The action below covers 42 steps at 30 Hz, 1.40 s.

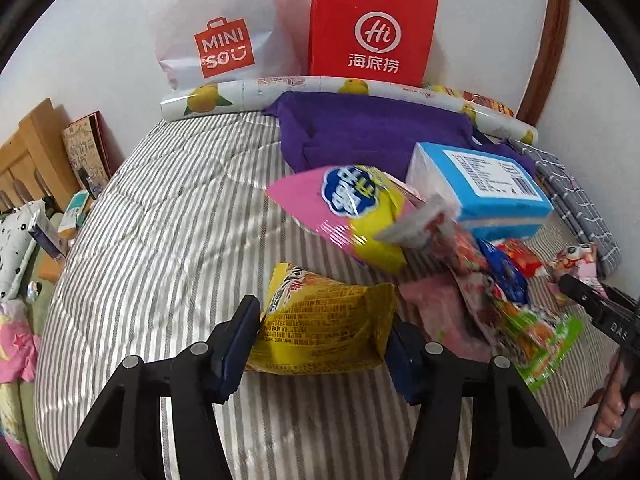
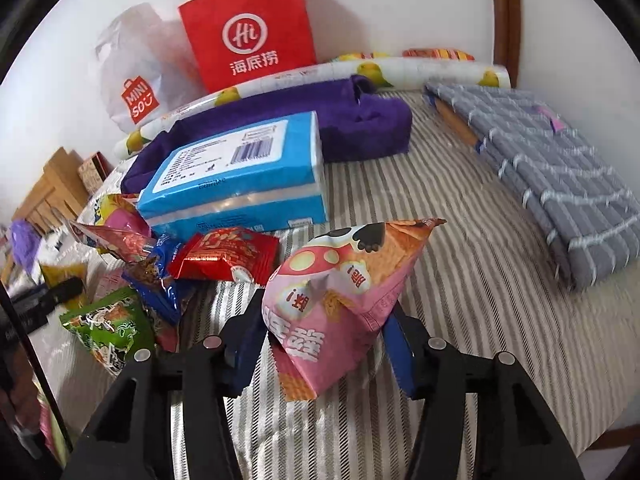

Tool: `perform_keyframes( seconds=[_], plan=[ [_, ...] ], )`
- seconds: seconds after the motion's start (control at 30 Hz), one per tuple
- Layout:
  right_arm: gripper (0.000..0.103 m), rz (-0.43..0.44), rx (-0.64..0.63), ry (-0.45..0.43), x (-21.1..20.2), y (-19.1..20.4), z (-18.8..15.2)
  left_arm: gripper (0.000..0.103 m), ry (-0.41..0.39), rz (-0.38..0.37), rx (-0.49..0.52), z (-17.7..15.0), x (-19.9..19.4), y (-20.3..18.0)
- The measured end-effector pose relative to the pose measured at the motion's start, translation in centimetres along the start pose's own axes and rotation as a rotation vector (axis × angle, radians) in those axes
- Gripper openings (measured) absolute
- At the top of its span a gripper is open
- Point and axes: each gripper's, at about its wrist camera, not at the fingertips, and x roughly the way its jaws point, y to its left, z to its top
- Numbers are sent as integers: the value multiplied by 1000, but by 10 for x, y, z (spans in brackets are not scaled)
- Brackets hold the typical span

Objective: Organize snacks
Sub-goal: 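Lift the yellow bag with the left tool while the right tool lifts the pink bag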

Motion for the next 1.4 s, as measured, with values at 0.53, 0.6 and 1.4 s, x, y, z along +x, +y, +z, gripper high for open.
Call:
perform_keyframes(
  seconds=[0.53, 0.6, 1.4],
  plan=[
    [54, 3, -85, -64, 25, -7, 22, 56, -11, -6, -49, 8, 31, 12],
    [54, 28, -63, -55, 26, -12, 23, 57, -5, -13, -60, 8, 35, 14],
    [55, 59, -17, -32, 33, -19, 25, 59, -9, 0, -74, 4, 39, 14]
  ],
)
